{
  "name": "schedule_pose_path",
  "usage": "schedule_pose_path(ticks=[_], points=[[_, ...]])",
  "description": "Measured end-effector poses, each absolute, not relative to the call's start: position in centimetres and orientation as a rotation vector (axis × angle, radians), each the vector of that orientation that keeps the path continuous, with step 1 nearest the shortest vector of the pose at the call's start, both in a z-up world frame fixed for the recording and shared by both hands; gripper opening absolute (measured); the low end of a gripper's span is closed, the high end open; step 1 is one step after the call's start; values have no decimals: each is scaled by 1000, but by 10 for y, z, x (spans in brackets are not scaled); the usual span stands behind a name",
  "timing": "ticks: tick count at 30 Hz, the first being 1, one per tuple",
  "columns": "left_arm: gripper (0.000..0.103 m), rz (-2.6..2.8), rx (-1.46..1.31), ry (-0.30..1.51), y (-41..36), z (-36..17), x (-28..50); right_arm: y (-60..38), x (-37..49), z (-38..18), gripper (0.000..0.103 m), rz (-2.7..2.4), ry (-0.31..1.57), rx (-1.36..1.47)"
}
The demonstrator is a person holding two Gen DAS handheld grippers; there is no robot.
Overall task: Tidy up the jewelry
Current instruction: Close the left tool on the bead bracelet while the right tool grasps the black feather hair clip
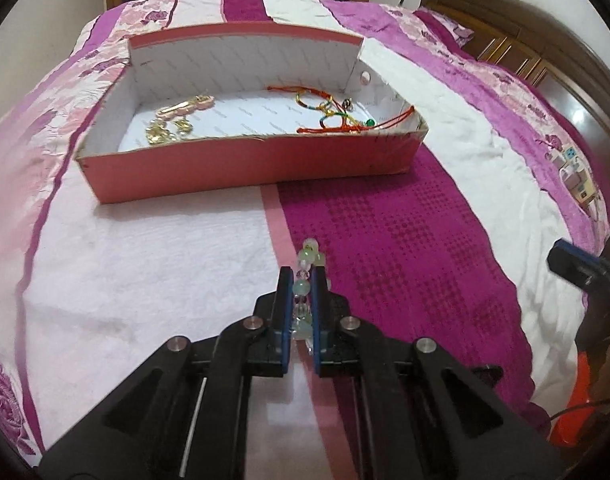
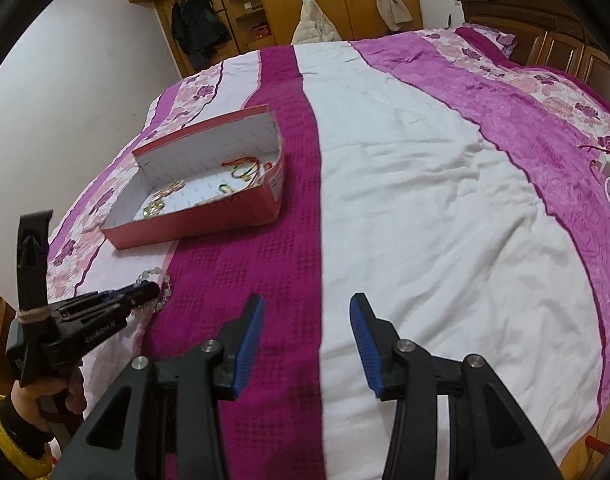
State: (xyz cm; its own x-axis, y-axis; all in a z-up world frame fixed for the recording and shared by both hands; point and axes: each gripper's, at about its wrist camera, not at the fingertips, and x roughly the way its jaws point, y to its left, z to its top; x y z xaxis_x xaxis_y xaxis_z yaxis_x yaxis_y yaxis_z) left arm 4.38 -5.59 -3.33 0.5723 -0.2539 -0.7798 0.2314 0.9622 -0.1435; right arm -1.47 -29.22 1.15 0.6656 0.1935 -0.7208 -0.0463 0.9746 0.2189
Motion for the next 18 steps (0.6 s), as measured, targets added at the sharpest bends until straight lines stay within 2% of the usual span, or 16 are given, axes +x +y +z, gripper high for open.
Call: schedule_pose_path(ticks=[6,10,18], points=[[0,-277,-52,869,-40,-15,25,-270,-27,12,48,197,857,196],[0,-254,-64,848,-27,-3,15,-251,-35,12,57,232,871,178],[0,-202,-78,834,-4,2,2,-212,-44,1,64,301,941,129]])
